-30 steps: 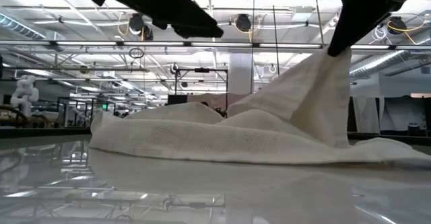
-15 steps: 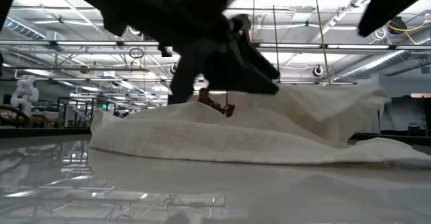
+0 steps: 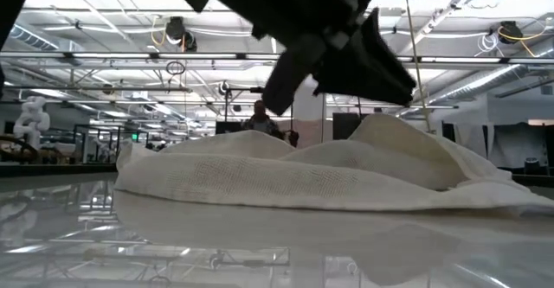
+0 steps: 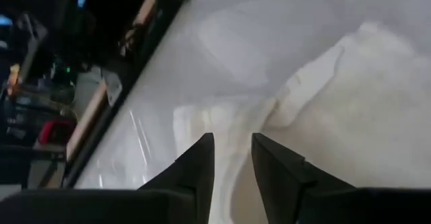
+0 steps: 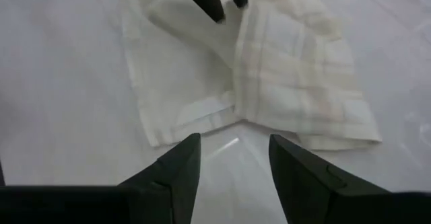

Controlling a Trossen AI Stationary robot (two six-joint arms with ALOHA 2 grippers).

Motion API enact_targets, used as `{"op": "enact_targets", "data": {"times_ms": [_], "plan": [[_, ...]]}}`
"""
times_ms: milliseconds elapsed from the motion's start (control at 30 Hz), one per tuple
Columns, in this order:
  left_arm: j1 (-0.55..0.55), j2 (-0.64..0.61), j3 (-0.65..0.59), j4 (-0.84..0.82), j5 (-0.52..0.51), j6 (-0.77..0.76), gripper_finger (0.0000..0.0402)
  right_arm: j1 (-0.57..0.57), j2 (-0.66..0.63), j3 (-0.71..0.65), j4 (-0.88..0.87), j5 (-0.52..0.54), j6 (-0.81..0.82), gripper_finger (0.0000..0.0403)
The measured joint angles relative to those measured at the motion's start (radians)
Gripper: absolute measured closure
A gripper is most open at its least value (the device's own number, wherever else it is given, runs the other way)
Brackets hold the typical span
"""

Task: Roll towel
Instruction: Roll the white-brown patterned towel

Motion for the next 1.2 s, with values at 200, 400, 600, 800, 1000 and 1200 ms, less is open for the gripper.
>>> {"op": "enact_targets", "data": {"times_ms": [200,400,600,800,1000,1200], "plan": [[0.014,0.011,0.008,-0.023,0.035,0.036,0.0274,0.005,0.000,-0.117,0.214,0.060,-0.068,0.0236],[0.046,0.077,0.005,-0.023,-0.022,0.069,0.0269,0.005,0.000,-0.165,0.337,0.058,-0.128,0.0236],[0.046,0.090,0.007,0.057,-0.045,0.070,0.0300,0.005,0.000,-0.169,0.371,0.069,-0.153,0.0236],[0.035,0.078,0.017,0.072,-0.085,0.064,0.0390,0.005,-0.001,-0.169,0.377,0.102,-0.155,0.0236],[0.016,-0.031,0.016,-0.029,-0.195,0.061,0.0396,0.005,0.024,-0.169,0.446,0.104,-0.188,0.0236],[0.009,-0.149,0.017,-0.142,-0.211,-0.041,0.0396,-0.015,0.121,-0.169,0.597,0.104,-0.293,0.0240]]}}
